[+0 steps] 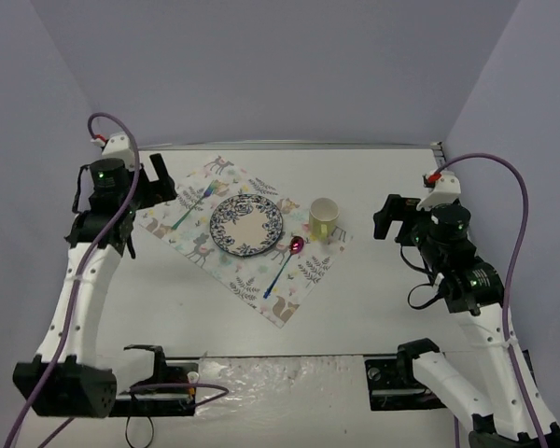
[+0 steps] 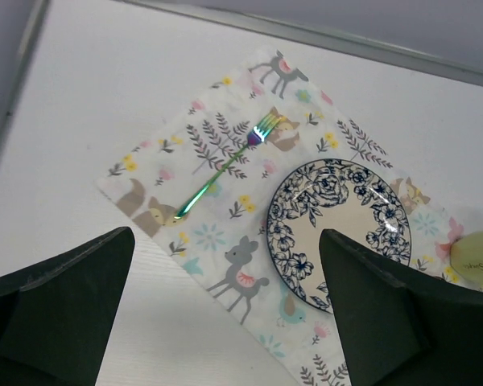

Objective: Set the dinner table for one person

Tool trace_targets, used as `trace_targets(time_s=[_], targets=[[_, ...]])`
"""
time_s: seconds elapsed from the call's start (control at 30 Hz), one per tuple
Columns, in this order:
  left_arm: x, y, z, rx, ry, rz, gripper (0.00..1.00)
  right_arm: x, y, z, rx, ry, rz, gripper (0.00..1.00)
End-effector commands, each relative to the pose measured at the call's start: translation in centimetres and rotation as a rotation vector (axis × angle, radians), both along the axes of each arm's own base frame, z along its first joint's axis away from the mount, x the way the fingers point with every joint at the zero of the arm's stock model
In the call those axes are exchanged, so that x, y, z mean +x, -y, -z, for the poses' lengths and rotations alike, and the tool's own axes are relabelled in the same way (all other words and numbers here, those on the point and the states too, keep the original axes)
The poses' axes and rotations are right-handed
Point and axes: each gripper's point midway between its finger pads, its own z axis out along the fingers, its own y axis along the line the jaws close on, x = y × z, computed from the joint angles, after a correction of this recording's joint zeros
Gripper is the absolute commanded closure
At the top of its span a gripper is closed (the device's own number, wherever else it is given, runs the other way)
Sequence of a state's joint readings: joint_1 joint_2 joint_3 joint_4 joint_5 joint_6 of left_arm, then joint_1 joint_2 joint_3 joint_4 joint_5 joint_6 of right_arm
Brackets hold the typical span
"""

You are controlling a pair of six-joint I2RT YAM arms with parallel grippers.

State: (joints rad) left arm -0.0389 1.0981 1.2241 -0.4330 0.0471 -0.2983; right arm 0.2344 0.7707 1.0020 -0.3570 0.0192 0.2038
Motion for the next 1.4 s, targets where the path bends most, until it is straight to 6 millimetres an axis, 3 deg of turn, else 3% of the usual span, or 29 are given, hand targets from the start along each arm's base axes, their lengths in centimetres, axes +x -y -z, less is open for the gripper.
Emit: trace_targets(time_s=[0.0, 0.1, 0.23, 0.33, 0.7, 1.37], targets=[[-6.2, -3.7, -1.2, 0.153, 0.006, -0.121, 0.03, -1.0, 2.5, -5.3, -0.038, 0.188, 0.095, 0.00], [-9.5, -4.5, -1.5, 0.172, 0.044, -0.154, 0.03, -2.1, 3.6, -5.3, -0.047, 0.221, 0.139, 0.00], [-13.2, -5.3, 0.3, 0.194, 0.038, -0.192, 0.03, -4.0, 5.0, -5.1, -0.059, 0.275, 0.194, 0.00], [-14.9, -5.7, 0.6, 0.195, 0.072, -0.215, 0.03, -4.8, 5.4, -4.6, -0.065, 0.292, 0.201, 0.00], [-14.8, -5.7, 5.0, 0.158, 0.056, -0.250, 0.03, -6.1, 6.7, -3.4, -0.058, 0.345, 0.262, 0.00], [-14.7, -6.0, 4.6, 0.183, 0.108, -0.259, 0.03, -5.8, 6.2, -3.0, -0.058, 0.352, 0.237, 0.00]])
